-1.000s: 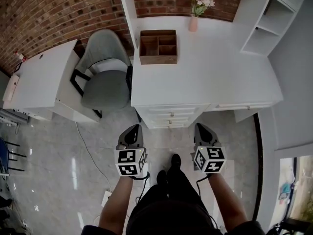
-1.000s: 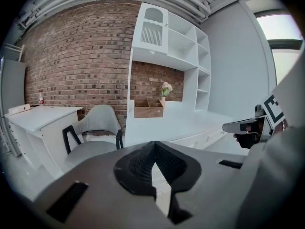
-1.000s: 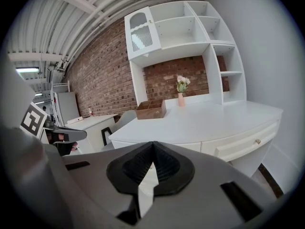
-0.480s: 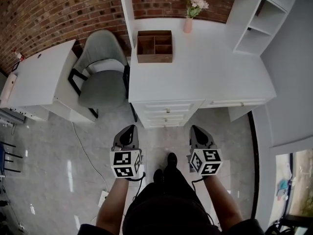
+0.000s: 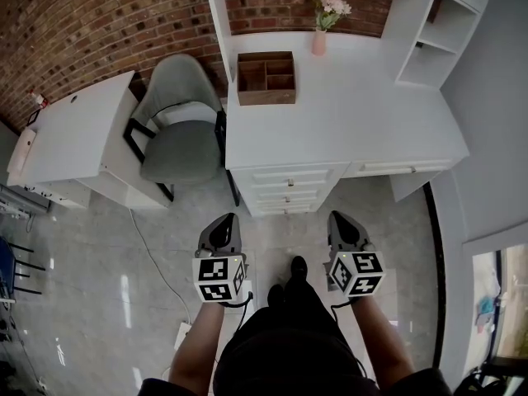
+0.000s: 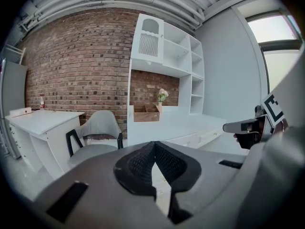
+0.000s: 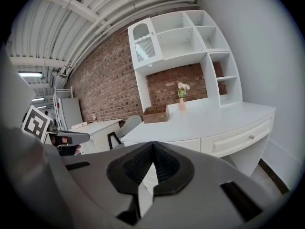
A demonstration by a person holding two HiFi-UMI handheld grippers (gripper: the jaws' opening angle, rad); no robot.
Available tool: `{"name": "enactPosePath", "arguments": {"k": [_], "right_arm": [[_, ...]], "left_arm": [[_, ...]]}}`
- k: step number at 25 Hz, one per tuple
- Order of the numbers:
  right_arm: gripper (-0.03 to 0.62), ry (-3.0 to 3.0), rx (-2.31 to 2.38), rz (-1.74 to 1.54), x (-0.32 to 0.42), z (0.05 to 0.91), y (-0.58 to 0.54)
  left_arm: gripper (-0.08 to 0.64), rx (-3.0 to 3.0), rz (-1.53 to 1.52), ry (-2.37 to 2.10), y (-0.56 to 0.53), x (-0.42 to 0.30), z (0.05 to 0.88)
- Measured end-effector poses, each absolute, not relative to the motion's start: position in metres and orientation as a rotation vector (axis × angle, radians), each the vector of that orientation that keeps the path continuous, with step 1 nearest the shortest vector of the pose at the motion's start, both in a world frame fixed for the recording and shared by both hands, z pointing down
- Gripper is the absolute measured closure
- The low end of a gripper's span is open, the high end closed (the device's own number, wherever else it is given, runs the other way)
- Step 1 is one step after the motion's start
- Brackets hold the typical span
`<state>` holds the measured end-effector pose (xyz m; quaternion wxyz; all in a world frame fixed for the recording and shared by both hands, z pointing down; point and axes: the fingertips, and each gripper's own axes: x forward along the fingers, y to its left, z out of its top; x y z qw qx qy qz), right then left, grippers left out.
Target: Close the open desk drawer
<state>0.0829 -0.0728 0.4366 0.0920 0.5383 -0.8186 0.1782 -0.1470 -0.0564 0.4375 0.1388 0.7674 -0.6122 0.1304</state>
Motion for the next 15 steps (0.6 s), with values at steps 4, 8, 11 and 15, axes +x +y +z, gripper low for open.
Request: {"name": "enactPosePath", "arguments": {"k": [4,8,11,15], "right_arm": [[0.588,-2.433,1.598,0.534,0.081,0.438,-0.064],[0.588,-2.435,1.599,0.531,0.082,0.435,-0.061],[0.588,-2.439,1.591,0.531,0.08,0.434,-0.06],[0.588,-2.442,1.583,0.534,0.076,0.434,-0.061]], "left_arm": [[0.551,2.212,0.374,-1.77,-0.048,-0.151,0.438],[0.551,2.205,0.354,-1.773,-0.047,-0.153,0.435],[0.551,2.202,0.353,-1.774,-0.045,-0.153,0.434],[0.551,2.208,0.358,-1.767,-0.047,-0.153,0.434]]}}
